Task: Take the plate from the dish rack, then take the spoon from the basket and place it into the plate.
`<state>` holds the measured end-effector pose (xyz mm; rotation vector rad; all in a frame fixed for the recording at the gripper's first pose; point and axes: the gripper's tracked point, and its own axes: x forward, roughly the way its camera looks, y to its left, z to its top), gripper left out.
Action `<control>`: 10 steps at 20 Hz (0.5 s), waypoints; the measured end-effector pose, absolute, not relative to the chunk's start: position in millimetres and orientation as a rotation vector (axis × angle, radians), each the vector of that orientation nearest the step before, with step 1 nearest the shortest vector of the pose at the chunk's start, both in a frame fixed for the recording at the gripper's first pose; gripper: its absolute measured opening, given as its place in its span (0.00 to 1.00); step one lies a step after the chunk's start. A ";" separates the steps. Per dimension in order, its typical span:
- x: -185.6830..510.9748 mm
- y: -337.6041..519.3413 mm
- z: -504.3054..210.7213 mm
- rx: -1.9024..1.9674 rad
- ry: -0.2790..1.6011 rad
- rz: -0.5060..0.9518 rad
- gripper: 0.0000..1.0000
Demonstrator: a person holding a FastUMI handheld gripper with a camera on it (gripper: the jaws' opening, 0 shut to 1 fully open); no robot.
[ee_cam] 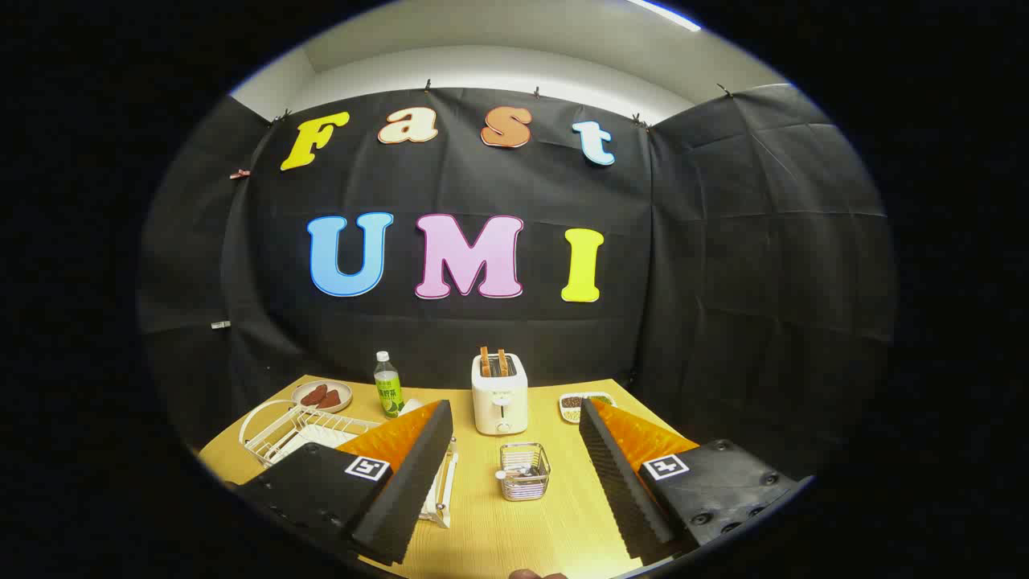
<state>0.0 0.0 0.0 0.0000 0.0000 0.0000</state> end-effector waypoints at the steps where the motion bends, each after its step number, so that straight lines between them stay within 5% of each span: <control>1: 0.1 0.8 -0.5 0.000 0.003 0.002 0.98; 10: 4.8 2.1 0.4 -0.020 -0.008 -0.007 0.98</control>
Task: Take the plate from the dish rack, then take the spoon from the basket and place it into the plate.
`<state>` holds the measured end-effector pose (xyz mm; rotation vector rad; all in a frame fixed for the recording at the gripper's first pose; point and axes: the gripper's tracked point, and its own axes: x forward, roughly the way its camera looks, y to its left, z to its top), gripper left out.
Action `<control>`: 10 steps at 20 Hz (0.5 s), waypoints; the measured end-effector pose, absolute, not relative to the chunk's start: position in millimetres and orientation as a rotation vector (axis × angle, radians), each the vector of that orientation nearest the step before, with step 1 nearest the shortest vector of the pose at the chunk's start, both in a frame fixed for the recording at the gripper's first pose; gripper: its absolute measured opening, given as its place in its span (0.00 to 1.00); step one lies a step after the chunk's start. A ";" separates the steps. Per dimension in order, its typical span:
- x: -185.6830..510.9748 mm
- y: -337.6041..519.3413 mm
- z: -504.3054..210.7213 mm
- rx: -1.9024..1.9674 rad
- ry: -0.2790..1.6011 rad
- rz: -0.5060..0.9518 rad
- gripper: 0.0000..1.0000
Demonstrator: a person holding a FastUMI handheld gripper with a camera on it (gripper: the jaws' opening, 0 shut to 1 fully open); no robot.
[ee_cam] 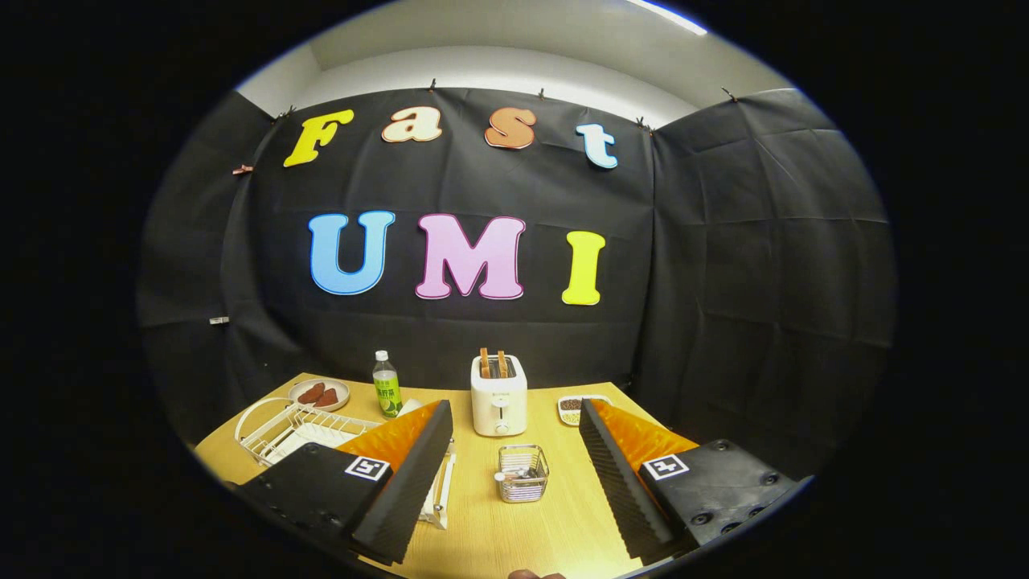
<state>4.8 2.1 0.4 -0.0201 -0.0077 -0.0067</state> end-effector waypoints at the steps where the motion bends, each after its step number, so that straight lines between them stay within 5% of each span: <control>1: 5.5 2.3 0.4 -0.019 -0.006 -0.006 0.98; 10: 12.4 3.6 -4.1 -0.004 0.009 -0.004 0.98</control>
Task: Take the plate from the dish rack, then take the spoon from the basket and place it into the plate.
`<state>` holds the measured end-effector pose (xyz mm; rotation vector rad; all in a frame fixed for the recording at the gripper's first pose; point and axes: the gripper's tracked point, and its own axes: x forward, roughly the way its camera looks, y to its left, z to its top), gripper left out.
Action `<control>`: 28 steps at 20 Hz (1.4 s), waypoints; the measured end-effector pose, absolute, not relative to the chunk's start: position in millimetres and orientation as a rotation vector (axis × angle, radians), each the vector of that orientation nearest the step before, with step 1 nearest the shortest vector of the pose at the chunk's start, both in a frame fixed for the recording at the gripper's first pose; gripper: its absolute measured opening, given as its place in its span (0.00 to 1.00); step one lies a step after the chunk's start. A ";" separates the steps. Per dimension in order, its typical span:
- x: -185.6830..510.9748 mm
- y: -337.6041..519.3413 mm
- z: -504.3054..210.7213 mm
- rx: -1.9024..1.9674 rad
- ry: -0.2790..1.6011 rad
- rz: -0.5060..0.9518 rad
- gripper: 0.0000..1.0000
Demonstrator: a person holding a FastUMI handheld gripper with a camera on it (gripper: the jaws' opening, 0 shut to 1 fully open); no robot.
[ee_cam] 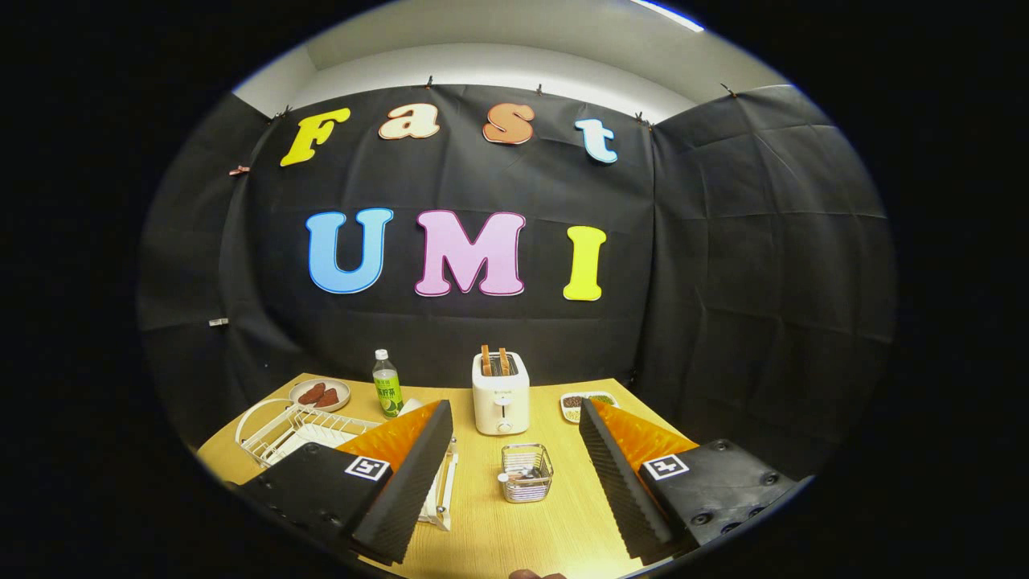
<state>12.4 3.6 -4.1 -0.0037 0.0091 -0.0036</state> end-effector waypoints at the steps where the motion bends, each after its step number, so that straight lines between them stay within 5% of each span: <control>1: 13.4 4.4 -4.6 -0.003 0.013 -0.003 0.98; 17: 97.4 65.9 -2.2 0.017 0.130 0.123 0.98; 28: 154.5 132.5 -87.5 0.048 0.511 0.203 0.99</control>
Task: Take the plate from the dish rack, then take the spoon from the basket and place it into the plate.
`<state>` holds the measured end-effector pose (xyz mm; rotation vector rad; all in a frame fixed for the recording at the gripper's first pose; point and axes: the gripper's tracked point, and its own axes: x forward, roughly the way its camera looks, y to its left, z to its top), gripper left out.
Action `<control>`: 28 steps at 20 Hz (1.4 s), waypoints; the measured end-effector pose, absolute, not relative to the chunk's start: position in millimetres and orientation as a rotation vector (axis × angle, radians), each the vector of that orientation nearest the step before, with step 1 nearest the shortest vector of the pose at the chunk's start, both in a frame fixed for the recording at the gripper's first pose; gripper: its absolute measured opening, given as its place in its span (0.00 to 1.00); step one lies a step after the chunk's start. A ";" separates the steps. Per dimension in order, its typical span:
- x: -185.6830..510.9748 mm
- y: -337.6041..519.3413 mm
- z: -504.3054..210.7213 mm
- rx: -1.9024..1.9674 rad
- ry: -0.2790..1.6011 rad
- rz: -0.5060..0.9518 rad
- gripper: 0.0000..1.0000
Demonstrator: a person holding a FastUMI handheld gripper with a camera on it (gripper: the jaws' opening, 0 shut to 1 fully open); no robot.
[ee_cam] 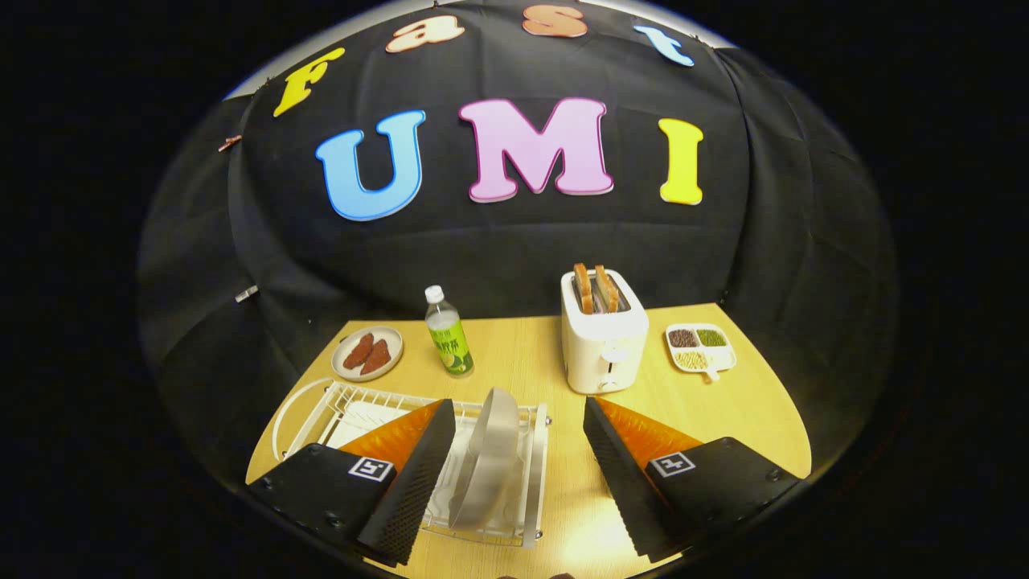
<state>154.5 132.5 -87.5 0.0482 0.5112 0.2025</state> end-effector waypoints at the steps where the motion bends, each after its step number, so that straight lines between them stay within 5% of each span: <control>1: 155.0 134.3 -97.3 0.052 0.549 0.202 1.00; 6: 158.9 149.1 -134.8 0.099 0.695 0.196 0.95; 11: 156.2 150.0 -158.3 0.183 0.830 0.139 0.39; 28: 151.6 171.9 -141.0 -0.047 0.767 0.042 0.33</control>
